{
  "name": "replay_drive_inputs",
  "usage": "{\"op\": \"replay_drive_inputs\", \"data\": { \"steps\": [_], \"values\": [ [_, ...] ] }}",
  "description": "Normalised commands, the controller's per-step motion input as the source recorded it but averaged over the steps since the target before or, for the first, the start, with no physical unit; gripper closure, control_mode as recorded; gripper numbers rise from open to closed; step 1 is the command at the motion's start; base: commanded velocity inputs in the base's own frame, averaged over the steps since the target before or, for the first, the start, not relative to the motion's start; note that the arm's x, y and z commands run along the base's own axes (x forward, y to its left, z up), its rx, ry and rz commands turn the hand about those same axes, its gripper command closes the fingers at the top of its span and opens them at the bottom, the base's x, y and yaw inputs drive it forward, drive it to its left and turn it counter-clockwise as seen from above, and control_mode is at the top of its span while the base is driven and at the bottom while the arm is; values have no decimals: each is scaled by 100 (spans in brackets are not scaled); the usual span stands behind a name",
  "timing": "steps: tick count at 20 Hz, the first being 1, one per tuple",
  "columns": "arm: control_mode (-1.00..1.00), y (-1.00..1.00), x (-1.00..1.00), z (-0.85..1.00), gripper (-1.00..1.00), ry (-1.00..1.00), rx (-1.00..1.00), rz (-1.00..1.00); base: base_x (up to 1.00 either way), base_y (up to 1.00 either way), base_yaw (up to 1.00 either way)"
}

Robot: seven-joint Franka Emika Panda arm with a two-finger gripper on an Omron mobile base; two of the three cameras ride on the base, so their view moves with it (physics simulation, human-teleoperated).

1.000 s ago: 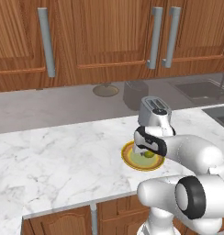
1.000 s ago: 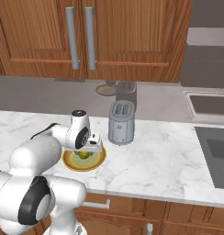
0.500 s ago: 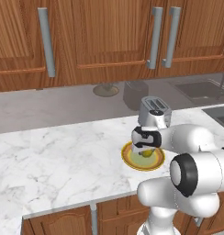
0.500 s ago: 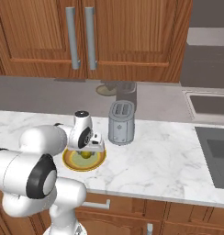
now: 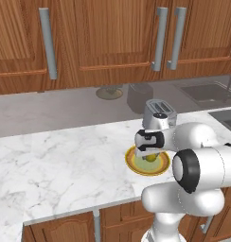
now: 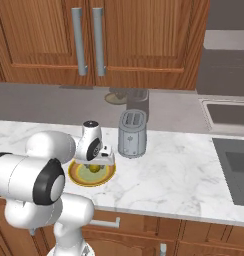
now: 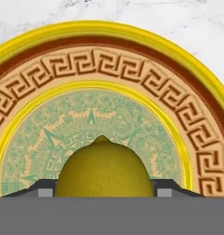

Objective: Pick lemon from the fridge and place it on the plate on the counter.

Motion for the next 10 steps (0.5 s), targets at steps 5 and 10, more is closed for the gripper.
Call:
{"op": "replay_drive_inputs", "data": {
  "steps": [5, 10],
  "values": [
    [-100, 0, 0, 0, -100, 0, 0, 0, 0, 0, 0],
    [-100, 0, 0, 0, -100, 0, 0, 0, 0, 0, 0]
  ]
}}
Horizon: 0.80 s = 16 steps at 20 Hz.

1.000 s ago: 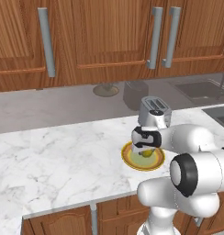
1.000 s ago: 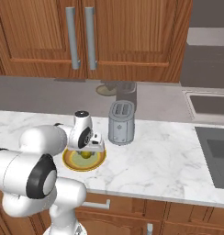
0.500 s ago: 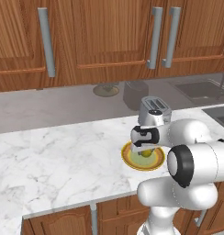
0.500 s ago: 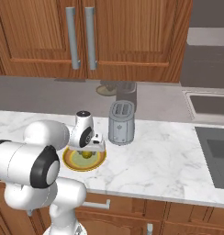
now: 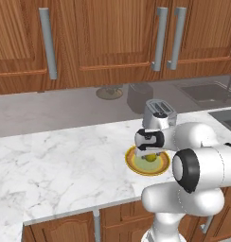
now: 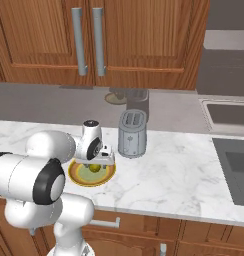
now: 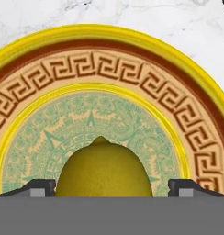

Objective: Pick lemon from the fridge and place it on the plate on the counter.

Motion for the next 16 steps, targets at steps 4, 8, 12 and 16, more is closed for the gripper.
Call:
{"op": "replay_drive_inputs", "data": {
  "steps": [4, 8, 12, 16],
  "values": [
    [-100, 0, -8, 9, -100, -2, 0, 0, 0, 0, 0],
    [-100, 0, -36, 36, -100, -8, 0, 0, 0, 0, 0],
    [-100, 0, -58, 48, -100, -11, 0, 0, 0, 0, 0],
    [-100, 0, -67, 55, -100, -10, 0, 0, 0, 0, 0]
  ]
}}
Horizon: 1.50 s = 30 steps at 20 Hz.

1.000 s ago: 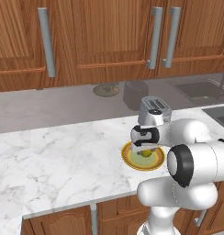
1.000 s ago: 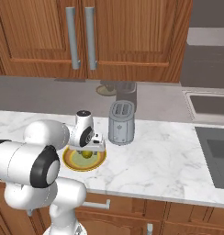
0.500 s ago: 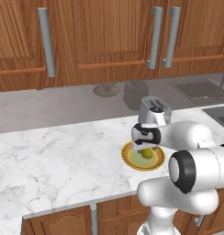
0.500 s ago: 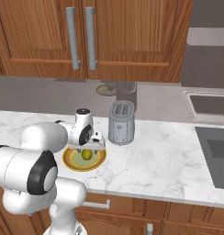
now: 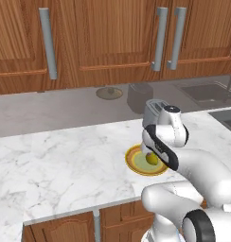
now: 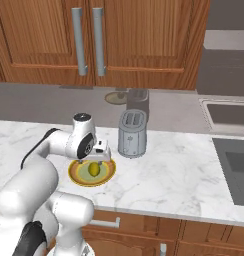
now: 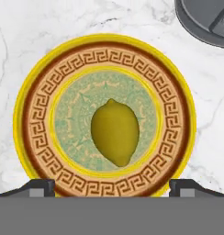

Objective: Pick lemon from the fridge and place it on the plate on the counter.

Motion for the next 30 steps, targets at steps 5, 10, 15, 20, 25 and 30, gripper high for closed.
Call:
{"op": "replay_drive_inputs", "data": {
  "steps": [5, 10, 15, 20, 25, 30],
  "values": [
    [-100, 0, -78, 47, -100, -8, 0, 0, 0, 0, 0],
    [-100, 3, -67, 43, -100, -8, 0, 0, 0, 0, 0],
    [-100, 13, -24, 77, -100, 0, 0, 0, 0, 0, 0],
    [-100, 8, -22, 80, -100, 1, 0, 0, 0, 0, 0],
    [-100, 7, -36, 66, -100, 1, 0, 0, 0, 0, 0],
    [-100, 11, -58, 27, -100, 2, 0, -1, 0, 0, 0]
  ]
}}
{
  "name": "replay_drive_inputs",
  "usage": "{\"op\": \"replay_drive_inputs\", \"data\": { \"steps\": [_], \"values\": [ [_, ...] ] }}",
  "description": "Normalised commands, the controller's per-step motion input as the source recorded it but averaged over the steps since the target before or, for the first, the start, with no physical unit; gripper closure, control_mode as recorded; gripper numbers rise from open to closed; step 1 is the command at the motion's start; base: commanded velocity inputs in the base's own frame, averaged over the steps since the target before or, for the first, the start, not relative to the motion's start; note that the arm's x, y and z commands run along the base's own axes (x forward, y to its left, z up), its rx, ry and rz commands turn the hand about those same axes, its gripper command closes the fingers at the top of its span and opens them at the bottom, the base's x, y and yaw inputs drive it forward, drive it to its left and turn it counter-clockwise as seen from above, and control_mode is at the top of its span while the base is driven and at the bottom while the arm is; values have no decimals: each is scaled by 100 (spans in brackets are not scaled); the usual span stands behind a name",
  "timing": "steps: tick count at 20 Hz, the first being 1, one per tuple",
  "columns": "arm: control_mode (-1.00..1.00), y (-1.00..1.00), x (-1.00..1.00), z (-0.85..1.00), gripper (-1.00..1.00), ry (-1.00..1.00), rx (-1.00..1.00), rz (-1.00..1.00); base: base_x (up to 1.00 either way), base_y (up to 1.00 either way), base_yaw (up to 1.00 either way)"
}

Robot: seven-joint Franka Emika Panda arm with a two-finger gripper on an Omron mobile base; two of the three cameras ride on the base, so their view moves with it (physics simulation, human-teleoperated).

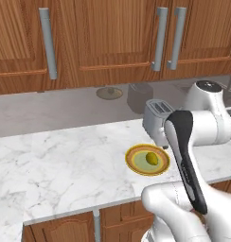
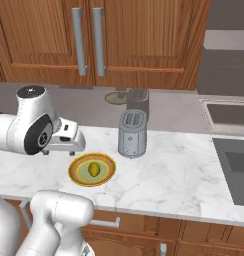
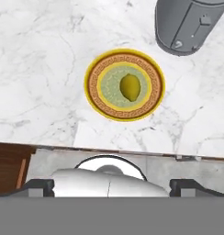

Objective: Pick lemon from the fridge and place it on the plate on the counter.

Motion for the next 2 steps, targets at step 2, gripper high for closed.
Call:
{"op": "replay_drive_inputs", "data": {
  "steps": [2],
  "values": [
    [-100, 5, -57, 15, -100, 1, 0, -3, 0, 0, 0]
  ]
}}
